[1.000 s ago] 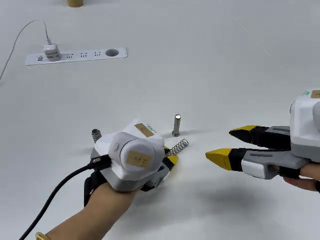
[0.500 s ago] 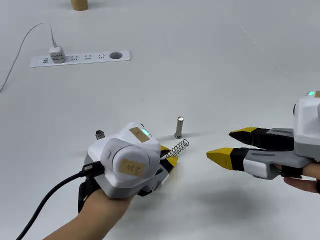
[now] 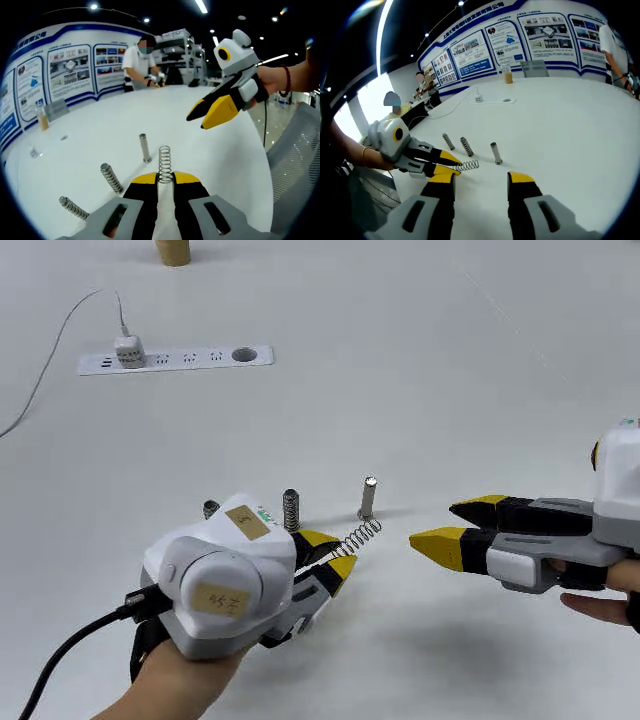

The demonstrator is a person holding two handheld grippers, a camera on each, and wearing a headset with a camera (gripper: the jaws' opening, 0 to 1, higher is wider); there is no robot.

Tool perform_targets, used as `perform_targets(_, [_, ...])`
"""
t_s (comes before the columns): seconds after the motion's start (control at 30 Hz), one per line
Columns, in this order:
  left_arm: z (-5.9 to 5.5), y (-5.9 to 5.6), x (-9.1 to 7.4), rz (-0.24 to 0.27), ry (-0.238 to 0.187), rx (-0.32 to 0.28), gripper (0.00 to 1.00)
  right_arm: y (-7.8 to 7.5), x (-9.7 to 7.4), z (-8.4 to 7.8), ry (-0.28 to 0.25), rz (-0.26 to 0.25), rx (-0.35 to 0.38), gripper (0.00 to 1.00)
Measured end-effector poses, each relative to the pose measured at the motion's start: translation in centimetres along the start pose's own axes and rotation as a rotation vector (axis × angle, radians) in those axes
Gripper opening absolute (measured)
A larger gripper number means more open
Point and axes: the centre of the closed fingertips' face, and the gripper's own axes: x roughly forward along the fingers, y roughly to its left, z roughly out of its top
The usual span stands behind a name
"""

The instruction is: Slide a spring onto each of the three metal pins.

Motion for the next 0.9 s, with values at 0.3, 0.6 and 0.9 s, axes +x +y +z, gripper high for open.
perform_targets(0.3, [1.5, -0.6, -1.5, -0.043, -0.088, 0.002, 0.10, 1.5, 0.5, 0.9, -0.028, 0.082, 0.039, 0.39])
perform_targets(0.6, [2.9, -1.5, -3.0, -0.082, -0.148, 0.051, 0.10, 3.3, 0.8, 1.5, -0.037, 0.180, 0.058, 0.34])
perform_targets(0.9, [3.2, -2.0, -3.7, -0.090, -0.157, 0.080, 0.11, 4.5, 1.2, 1.9, -0.049, 0.250, 0.120, 0.32])
